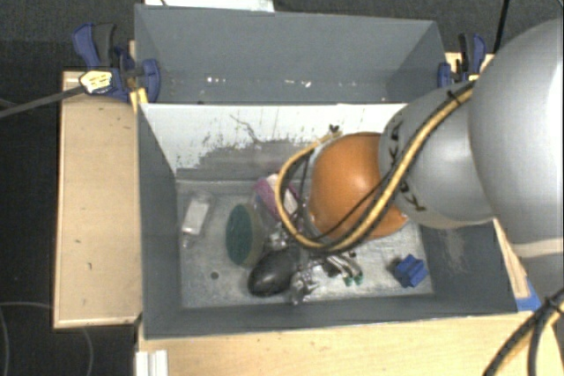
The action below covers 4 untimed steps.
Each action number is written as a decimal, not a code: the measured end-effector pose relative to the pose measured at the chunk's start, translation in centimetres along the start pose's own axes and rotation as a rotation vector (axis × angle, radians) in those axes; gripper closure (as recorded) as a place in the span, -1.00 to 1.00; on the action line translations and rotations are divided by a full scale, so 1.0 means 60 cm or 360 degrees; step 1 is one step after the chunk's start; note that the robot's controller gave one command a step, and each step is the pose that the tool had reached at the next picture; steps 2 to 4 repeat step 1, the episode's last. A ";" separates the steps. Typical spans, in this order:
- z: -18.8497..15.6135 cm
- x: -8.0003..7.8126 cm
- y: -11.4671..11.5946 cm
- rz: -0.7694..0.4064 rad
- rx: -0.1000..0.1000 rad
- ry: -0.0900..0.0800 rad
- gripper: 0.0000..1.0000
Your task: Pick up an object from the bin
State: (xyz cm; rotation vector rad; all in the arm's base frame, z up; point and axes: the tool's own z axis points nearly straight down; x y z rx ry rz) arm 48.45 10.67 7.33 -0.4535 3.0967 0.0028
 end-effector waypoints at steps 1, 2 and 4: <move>-0.231 -0.017 0.028 0.0016 0.0000 0.0004 1.00; -0.231 -0.017 0.028 0.0016 0.0000 0.0004 1.00; -0.231 -0.017 0.028 0.0016 0.0000 0.0004 1.00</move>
Offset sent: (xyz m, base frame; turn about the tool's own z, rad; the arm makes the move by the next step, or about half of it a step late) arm 0.0017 0.0182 0.1346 0.0124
